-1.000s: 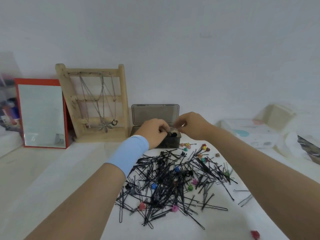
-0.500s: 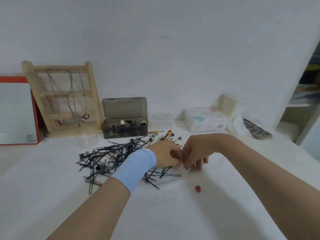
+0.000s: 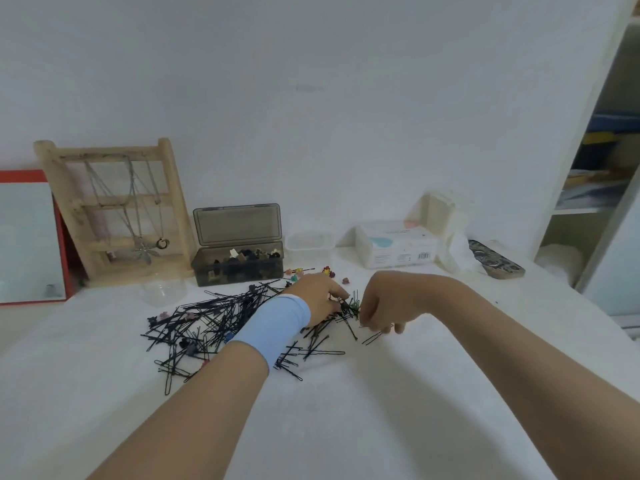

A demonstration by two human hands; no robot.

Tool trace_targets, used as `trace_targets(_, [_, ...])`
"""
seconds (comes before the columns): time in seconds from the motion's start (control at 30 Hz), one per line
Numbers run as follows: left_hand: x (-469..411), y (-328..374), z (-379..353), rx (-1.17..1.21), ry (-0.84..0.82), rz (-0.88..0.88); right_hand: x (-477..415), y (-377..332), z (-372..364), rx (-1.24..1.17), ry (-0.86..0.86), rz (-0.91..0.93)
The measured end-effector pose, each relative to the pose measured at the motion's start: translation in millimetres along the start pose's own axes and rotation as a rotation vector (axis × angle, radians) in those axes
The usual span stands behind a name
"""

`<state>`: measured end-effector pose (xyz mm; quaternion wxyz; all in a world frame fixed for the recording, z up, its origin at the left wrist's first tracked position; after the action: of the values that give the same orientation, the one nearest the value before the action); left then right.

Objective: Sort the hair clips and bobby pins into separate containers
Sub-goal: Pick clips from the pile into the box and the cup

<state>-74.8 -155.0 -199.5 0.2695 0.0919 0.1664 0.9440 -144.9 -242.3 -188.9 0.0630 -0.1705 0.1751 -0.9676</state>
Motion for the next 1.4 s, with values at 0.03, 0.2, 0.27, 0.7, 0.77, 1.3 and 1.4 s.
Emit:
trace_targets(0.03, [-3.3, 2.2, -2.2, -0.022, -0.012, -0.009, -5.4, 6.0, 11.7, 0.012, 0.084, -0.006])
trace_targets(0.2, [-14.6, 5.1, -7.0, -0.026, -0.024, -0.048, -36.9, 20.5, 32.4, -0.010, 0.321, 0.002])
trace_targets(0.27, [-17.5, 2.7, -4.4, -0.007, -0.003, -0.061, -48.4, 20.5, 23.1, 0.014, 0.279, 0.007])
trace_targets(0.7, [-39.9, -42.5, 48.1, 0.247, 0.162, 0.019, -74.4, 36.4, 32.3, -0.118, 0.221, 0.045])
trace_targets(0.77, [-45.3, -44.9, 52.6, 0.282, 0.180, 0.030, -80.4, 40.7, 42.5, -0.175, 0.276, 0.048])
trace_targets(1.3, [-82.4, -48.8, 20.1, -0.086, -0.003, 0.004, -130.2, 44.4, 41.4, -0.050, 0.252, -0.036])
trace_targets(1.4, [-84.5, -47.3, 18.3, -0.104, -0.016, -0.004, -132.6, 33.7, 40.7, -0.084, 0.256, -0.008])
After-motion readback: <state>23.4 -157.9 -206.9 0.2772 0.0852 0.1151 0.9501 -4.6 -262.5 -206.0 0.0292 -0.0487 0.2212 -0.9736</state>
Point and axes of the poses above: each hand's wrist, its own x-axis away from the middle knuckle, its own z-axis out of the back of the hand, y = z × x, the point moved 10 cm from there along -x, towards the middle knuckle, and after that the axes turned 9 degrees about z, right-handed, at the moved point
